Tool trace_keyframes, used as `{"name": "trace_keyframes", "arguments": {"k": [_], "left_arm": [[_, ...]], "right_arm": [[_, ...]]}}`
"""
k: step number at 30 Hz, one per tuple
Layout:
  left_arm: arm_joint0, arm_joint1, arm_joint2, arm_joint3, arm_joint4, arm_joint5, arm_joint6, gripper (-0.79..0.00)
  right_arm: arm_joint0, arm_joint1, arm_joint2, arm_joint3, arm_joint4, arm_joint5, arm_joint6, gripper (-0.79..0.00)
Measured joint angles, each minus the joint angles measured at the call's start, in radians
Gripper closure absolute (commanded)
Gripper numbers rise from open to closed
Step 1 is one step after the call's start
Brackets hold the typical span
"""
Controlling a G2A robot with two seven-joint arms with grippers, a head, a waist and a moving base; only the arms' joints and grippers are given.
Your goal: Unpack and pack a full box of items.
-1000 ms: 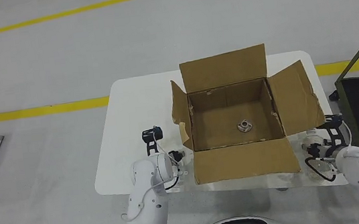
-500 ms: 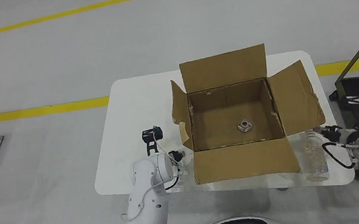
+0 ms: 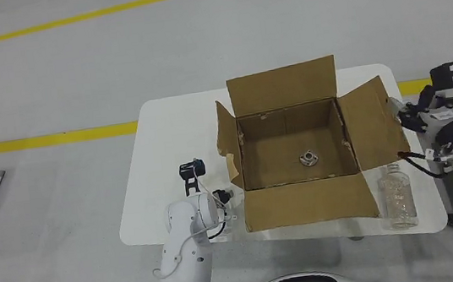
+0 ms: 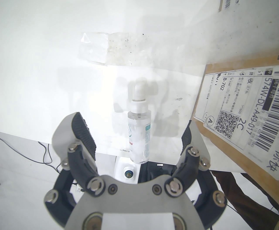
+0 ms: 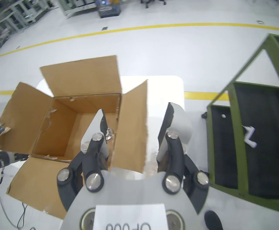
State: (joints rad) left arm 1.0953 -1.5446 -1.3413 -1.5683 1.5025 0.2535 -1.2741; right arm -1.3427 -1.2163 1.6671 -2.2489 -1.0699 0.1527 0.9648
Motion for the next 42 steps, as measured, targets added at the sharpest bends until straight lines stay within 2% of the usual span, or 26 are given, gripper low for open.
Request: {"name": "trace_keyframes", "arguments": {"k": [4,9,14,17,20,21,23,25,26,30,31,34,37,38,42], "left_arm": [[0.0,0.0,0.0,0.0,0.0,0.0,0.0,-0.785],[0.0,0.0,0.0,0.0,0.0,0.0,0.0,-0.785],[0.0,0.0,0.0,0.0,0.0,0.0,0.0,-0.785],[0.0,0.0,0.0,0.0,0.0,0.0,0.0,-0.785],[0.0,0.0,0.0,0.0,0.0,0.0,0.0,-0.785],[0.0,0.0,0.0,0.0,0.0,0.0,0.0,-0.785],[0.0,0.0,0.0,0.0,0.0,0.0,0.0,-0.785],[0.0,0.0,0.0,0.0,0.0,0.0,0.0,-0.785],[0.0,0.0,0.0,0.0,0.0,0.0,0.0,-0.785],[0.0,0.0,0.0,0.0,0.0,0.0,0.0,-0.785],[0.0,0.0,0.0,0.0,0.0,0.0,0.0,-0.785],[0.0,0.0,0.0,0.0,0.0,0.0,0.0,-0.785],[0.0,0.0,0.0,0.0,0.0,0.0,0.0,-0.785],[0.0,0.0,0.0,0.0,0.0,0.0,0.0,-0.785],[0.0,0.0,0.0,0.0,0.0,0.0,0.0,-0.785]], "right_arm": [[0.183,-0.012,-0.24,0.19,-0.098,-0.002,0.04,0.0],[0.441,-0.049,-0.503,0.532,-0.172,0.033,0.156,0.0],[0.652,-0.093,-0.668,0.838,-0.134,-0.014,0.29,0.0],[0.718,-0.114,-0.72,0.979,-0.071,-0.071,0.336,0.0],[0.751,-0.131,-0.76,1.088,-0.036,-0.116,0.342,0.0],[0.758,-0.135,-0.772,1.113,-0.035,-0.124,0.341,-0.037],[0.77,-0.145,-0.796,1.157,-0.042,-0.136,0.332,-0.182],[0.779,-0.151,-0.81,1.178,-0.043,-0.137,0.321,-0.262],[0.784,-0.154,-0.817,1.186,-0.051,-0.136,0.315,-0.329],[0.79,-0.162,-0.825,1.2,-0.049,-0.144,0.298,-0.388],[0.79,-0.163,-0.825,1.204,-0.049,-0.145,0.295,-0.449],[0.79,-0.166,-0.823,1.215,-0.05,-0.145,0.277,-0.446],[0.785,-0.168,-0.822,1.239,-0.049,-0.149,0.26,-0.502],[0.784,-0.169,-0.822,1.248,-0.048,-0.148,0.257,-0.468],[0.787,-0.175,-0.825,1.281,-0.044,-0.149,0.246,-0.456]]}}
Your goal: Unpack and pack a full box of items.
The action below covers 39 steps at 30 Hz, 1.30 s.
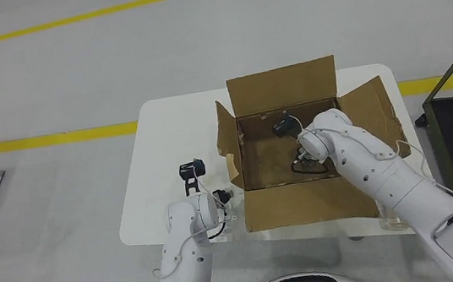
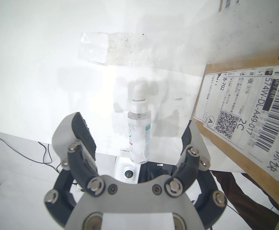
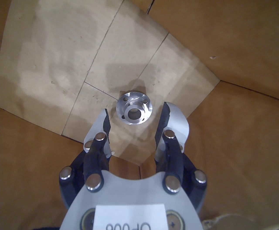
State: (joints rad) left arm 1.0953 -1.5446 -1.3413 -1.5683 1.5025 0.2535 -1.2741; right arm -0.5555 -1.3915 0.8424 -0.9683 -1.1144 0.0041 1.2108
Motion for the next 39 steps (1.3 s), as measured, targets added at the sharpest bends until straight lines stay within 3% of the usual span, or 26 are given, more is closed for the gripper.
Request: {"name": "trace_keyframes", "arguments": {"k": [6,30,32,35,39], "left_arm": [[0.0,0.0,0.0,0.0,0.0,0.0,0.0,-0.785],[0.0,0.0,0.0,0.0,0.0,0.0,0.0,-0.785],[0.0,0.0,0.0,0.0,0.0,0.0,0.0,-0.785],[0.0,0.0,0.0,0.0,0.0,0.0,0.0,-0.785],[0.0,0.0,0.0,0.0,0.0,0.0,0.0,-0.785]], "right_arm": [[0.003,-0.008,-0.007,0.038,-0.005,0.0,-0.018,-0.379],[0.011,-0.043,-0.024,0.124,-0.016,0.01,-0.071,-0.302],[0.011,-0.045,-0.024,0.126,-0.016,0.009,-0.071,-0.256],[0.012,-0.048,-0.023,0.127,-0.019,0.007,-0.072,-0.031],[0.013,-0.05,-0.019,0.126,-0.021,0.009,-0.075,0.0]]}}
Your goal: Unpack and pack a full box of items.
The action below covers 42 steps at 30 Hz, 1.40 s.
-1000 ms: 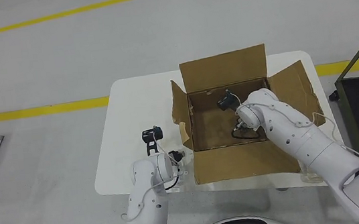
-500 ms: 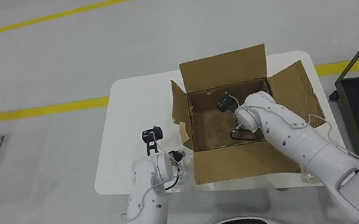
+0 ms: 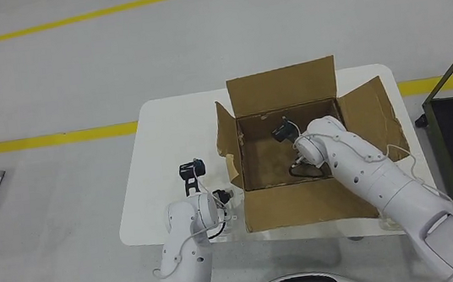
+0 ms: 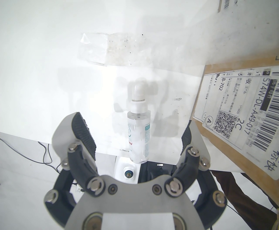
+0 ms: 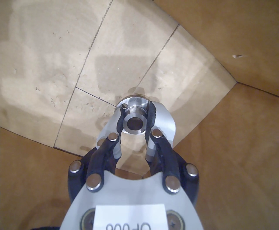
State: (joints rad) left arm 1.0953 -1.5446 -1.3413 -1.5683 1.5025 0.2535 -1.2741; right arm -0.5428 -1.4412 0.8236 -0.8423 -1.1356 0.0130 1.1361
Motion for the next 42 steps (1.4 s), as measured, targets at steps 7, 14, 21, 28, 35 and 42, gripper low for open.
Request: {"name": "trace_keyframes", "arguments": {"k": [7,14,21,28,35,42], "left_arm": [[0.0,0.0,0.0,0.0,0.0,0.0,0.0,-0.785],[0.0,0.0,0.0,0.0,0.0,0.0,0.0,-0.785],[0.0,0.0,0.0,0.0,0.0,0.0,0.0,-0.785],[0.0,0.0,0.0,0.0,0.0,0.0,0.0,-0.785],[0.0,0.0,0.0,0.0,0.0,0.0,0.0,-0.785],[0.0,0.0,0.0,0.0,0.0,0.0,0.0,-0.785]], "right_arm": [[-0.007,0.006,0.035,-0.063,0.012,0.004,-0.01,0.0],[-0.096,0.052,0.195,-0.389,0.053,0.017,-0.028,0.0],[-0.34,0.12,0.443,-0.912,-0.072,0.007,-0.005,0.0],[-0.495,0.152,0.658,-1.208,-0.154,0.02,0.074,0.0],[-0.635,0.168,0.854,-1.319,-0.199,0.054,0.127,0.0],[-0.802,0.172,1.03,-1.348,-0.156,0.12,0.155,0.0]]}}
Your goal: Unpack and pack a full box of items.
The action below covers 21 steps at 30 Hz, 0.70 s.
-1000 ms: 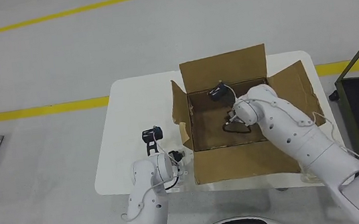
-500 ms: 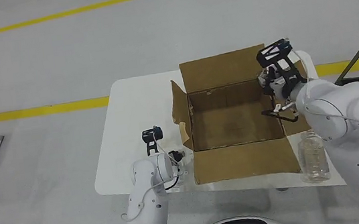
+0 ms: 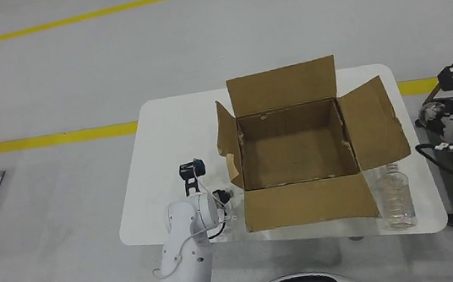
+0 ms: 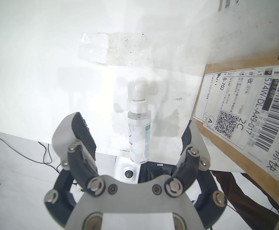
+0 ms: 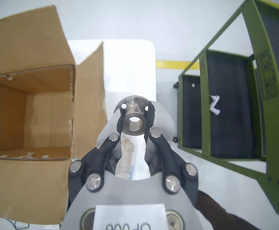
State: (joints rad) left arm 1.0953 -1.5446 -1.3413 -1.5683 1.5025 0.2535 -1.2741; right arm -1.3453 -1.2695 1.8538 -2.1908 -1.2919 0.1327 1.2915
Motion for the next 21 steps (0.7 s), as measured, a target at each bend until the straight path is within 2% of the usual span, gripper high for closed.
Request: {"name": "trace_keyframes", "arguments": {"k": [5,9,14,21], "left_arm": [[0.0,0.0,0.0,0.0,0.0,0.0,0.0,-0.785],[0.0,0.0,0.0,0.0,0.0,0.0,0.0,-0.785],[0.0,0.0,0.0,0.0,0.0,0.0,0.0,-0.785],[0.0,0.0,0.0,0.0,0.0,0.0,0.0,-0.785]], "right_arm": [[-0.111,-0.002,0.068,0.051,0.062,0.013,-0.002,0.0],[-0.163,-0.005,0.066,0.103,0.085,0.032,-0.018,0.0],[-0.2,-0.005,0.065,0.141,0.094,0.056,-0.025,0.0],[-0.207,-0.003,0.037,0.226,0.11,0.039,-0.025,0.0]]}}
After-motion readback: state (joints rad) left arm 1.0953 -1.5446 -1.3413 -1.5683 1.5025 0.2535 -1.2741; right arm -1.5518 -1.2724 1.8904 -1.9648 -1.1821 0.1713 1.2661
